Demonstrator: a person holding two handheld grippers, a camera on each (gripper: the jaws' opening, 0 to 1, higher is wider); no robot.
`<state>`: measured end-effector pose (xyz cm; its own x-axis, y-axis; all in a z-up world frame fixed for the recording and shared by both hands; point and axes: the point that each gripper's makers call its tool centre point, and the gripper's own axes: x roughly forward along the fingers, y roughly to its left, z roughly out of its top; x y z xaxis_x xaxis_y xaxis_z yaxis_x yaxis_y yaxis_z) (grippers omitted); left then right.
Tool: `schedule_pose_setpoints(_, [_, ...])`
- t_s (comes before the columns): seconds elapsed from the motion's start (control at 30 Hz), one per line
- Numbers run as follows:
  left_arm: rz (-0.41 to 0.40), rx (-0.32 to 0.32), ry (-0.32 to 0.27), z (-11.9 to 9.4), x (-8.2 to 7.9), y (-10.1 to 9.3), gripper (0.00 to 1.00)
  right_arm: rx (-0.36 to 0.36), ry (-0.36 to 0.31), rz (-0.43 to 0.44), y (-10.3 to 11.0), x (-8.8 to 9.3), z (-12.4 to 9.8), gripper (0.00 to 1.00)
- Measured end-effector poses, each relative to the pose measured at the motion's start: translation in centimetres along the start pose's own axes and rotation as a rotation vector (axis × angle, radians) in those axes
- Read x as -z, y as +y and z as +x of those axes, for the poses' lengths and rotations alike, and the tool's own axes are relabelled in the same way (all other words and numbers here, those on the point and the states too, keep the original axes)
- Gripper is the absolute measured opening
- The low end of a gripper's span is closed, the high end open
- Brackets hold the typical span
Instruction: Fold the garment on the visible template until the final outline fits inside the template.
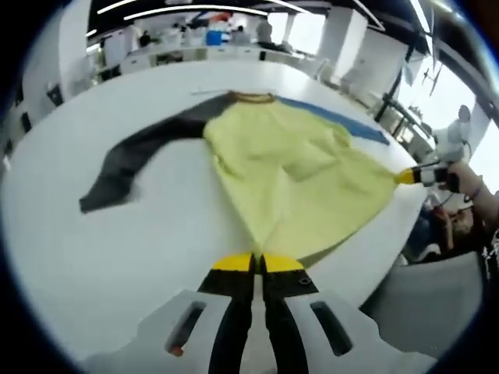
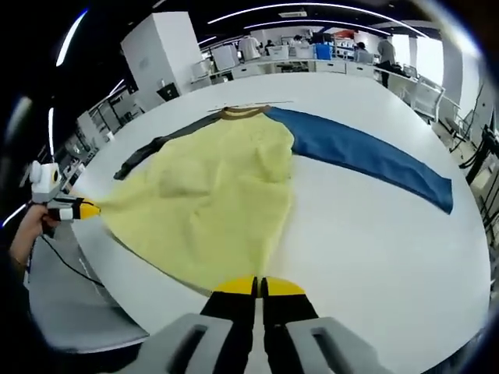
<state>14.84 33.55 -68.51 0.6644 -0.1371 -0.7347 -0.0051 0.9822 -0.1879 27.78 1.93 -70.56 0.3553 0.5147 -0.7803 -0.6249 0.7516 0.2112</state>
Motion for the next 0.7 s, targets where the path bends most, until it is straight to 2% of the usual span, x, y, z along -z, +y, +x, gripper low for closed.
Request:
schedule_pose_setpoints(0.47, [-0.024,0.012,0.076,0.1,2.9,-1.0,0.00,0.030,0.026,0.038,-1.0,2.1,-0.1,0.00])
schedule_pose_setpoints(0.7, [0.018,0.012,0.124,0.4,4.1,-1.5,0.00,0.037,0.044,0.023,-1.1,2.6,-0.2,0.00])
